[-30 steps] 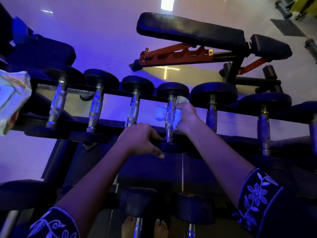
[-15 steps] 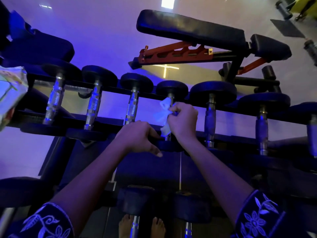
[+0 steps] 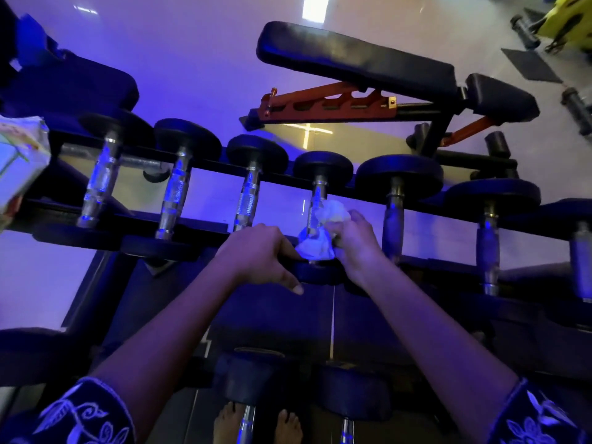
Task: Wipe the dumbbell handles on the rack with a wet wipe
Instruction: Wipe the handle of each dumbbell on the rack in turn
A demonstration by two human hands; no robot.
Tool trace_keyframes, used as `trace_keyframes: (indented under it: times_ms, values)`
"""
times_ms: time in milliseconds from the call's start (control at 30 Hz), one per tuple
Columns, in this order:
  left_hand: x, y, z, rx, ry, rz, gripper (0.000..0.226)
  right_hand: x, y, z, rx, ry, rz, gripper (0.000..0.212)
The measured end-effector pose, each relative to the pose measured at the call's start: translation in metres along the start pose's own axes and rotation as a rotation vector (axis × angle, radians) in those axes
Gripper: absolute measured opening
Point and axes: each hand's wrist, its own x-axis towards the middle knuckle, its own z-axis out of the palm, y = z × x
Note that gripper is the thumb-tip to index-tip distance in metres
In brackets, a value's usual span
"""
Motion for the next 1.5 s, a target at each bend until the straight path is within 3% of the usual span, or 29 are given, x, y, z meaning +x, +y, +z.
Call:
trace_keyframes:
  times_ms: [100, 200, 433, 500, 567, 633, 700, 733, 833, 933, 1067, 1167, 1333, 1500]
  values:
    - [-0.001, 0.001, 0.0, 0.002, 0.006, 0.003, 0.064, 0.01, -0.017, -0.005, 0.265, -0.071, 0.237, 0.021]
    - [-0.001, 0.001, 0.001, 0.007, 0.021, 0.002, 0.067, 0.026, -0.032, 0.007, 0.349, -0.134, 0.232, 0.033]
    - [0.0, -0.002, -0.001, -0.002, 0.02, 0.057, 0.062, 0.014, 0.006, 0.01, 0.178, 0.003, 0.087, 0.022]
    - [-0.001, -0.001, 0.0, 0.033, 0.035, 0.052, 0.06, 0.018, 0.002, 0.008, 0.035, 0.075, 0.027, 0.013]
    - [-0.005, 0.004, 0.006, 0.081, 0.106, 0.011, 0.06, 0.017, -0.005, 0.001, -0.147, 0.135, -0.061, 0.007]
    - [-0.009, 0.014, 0.017, -0.044, 0.298, 0.016, 0.066, 0.01, -0.014, -0.014, -0.232, 0.146, -0.157, 0.016]
    - [-0.01, 0.032, 0.025, -0.249, 0.521, 0.173, 0.064, 0.002, -0.025, -0.032, -0.263, 0.164, -0.276, 0.016]
    - [-0.008, 0.045, 0.028, -0.27, 0.536, 0.272, 0.063, 0.0, -0.03, -0.042, -0.283, 0.191, -0.332, 0.014]
    - [0.002, 0.084, 0.024, -0.089, 0.274, 0.404, 0.066, -0.003, -0.036, -0.071, -0.414, 0.323, -0.499, 0.017]
    - [0.018, 0.102, 0.033, 0.115, 0.187, 0.391, 0.059, -0.006, -0.033, -0.094, -0.586, 0.434, -0.672, 0.028]
    - [0.025, 0.099, 0.049, 0.035, 0.158, 0.39, 0.05, -0.012, -0.003, -0.102, -0.958, 0.142, -0.723, 0.033]
    - [0.03, 0.098, 0.048, 0.015, 0.163, 0.406, 0.044, -0.021, 0.006, -0.106, -1.083, -0.02, -0.667, 0.03]
    - [0.033, 0.095, 0.034, -0.137, 0.032, 0.299, 0.062, -0.014, -0.001, -0.122, -1.132, 0.06, -0.755, 0.022]
    - [0.036, 0.098, 0.031, -0.241, -0.03, 0.215, 0.068, 0.021, -0.031, -0.125, -0.858, 0.191, -0.798, 0.021]
